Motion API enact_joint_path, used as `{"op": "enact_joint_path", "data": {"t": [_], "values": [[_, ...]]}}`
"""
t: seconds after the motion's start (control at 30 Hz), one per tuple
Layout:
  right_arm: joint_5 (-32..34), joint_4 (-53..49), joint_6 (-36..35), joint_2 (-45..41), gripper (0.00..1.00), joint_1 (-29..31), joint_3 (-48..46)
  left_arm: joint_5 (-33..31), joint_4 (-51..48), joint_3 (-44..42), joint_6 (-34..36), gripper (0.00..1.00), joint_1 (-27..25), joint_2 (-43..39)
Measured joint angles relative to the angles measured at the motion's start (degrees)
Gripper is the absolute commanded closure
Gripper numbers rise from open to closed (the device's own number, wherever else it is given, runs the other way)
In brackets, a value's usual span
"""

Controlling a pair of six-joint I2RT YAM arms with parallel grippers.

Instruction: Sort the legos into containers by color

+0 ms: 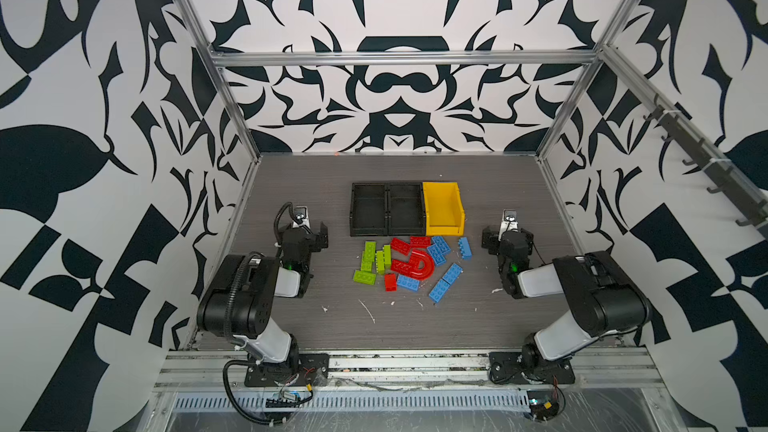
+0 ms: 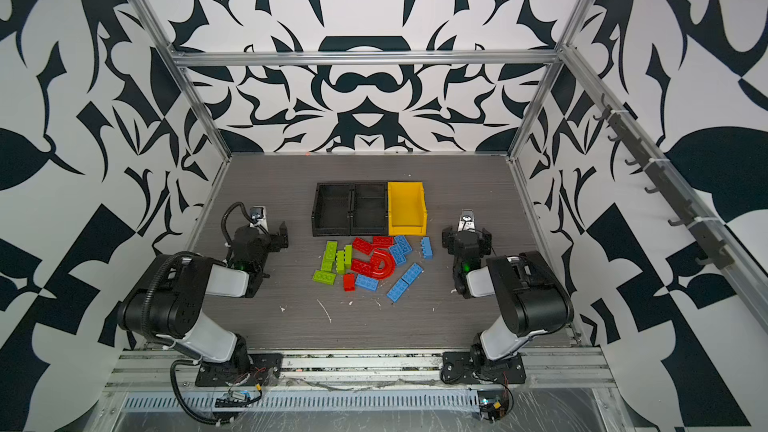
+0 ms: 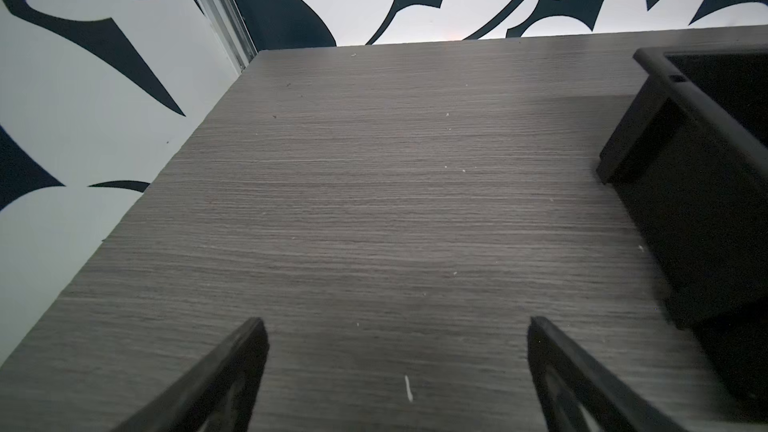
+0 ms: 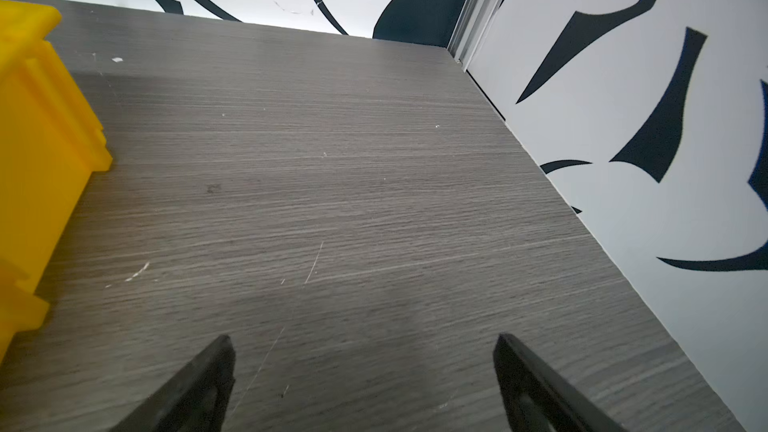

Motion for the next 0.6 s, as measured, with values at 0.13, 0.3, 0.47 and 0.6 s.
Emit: {"op": "enact_joint_path", "data": {"t": [0.13,0.3,0.47,0.6], "values": [[0.00,0.00,0.02,0.00,0.01,0.00,0.00,0.13,-0.44,0.07,-0.15,0.00,0.09,-0.04],[0.00,0.00,0.02,0.00,0.01,0.00,0.00,0.44,-0.79,0.13,-0.15,0.00,0.09,-0.04],[0.00,0.00,0.02,0.00,0.01,0.00,0.00,0.50,-0.81,0.13,-0.15,0.00,0.09,-0.04],[0.00,0.00,0.02,0.00,0.01,0.00,0.00,0.66,-0.83,0.13,-0.15,0.00,0.09,-0.04]]}}
